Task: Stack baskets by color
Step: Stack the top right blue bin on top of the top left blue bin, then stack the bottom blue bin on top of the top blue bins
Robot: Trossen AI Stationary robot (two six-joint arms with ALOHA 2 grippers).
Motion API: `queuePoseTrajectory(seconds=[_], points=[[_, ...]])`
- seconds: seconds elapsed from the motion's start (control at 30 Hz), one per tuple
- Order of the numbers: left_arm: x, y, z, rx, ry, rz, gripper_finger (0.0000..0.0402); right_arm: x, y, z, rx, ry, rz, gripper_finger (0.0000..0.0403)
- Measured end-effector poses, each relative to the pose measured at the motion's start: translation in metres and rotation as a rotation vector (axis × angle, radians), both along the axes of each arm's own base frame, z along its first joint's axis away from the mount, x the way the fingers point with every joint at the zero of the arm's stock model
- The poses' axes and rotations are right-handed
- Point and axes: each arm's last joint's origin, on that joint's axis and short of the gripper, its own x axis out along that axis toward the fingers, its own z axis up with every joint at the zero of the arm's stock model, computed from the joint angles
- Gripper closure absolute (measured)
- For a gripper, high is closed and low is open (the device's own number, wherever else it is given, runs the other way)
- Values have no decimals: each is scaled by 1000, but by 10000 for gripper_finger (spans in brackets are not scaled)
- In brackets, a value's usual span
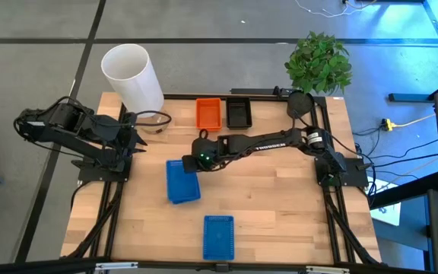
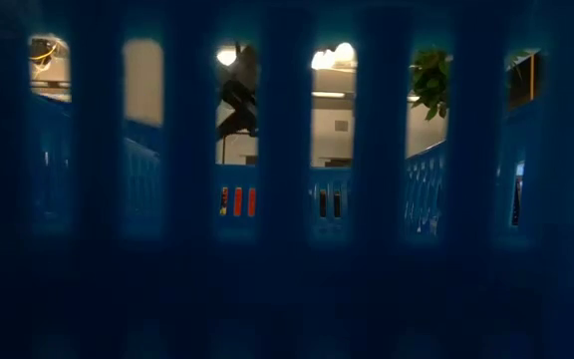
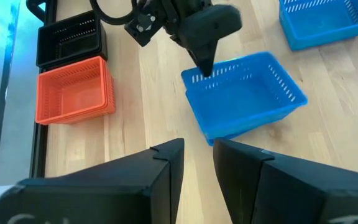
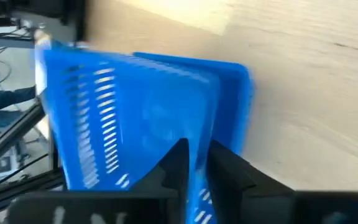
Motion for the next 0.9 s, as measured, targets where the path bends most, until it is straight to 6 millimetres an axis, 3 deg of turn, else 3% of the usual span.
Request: queuePoseTrajectory(seconds=[0.33,0.6,0.9], points=[[0,0,0,0,0,0,324,-1,1,-1,-7,13,51,384],[0,0,0,0,0,0,324,-1,-3,-1,8,1,61,344],[0,0,0,0,0,0,324,4,-3,4,16,-64,73,342]])
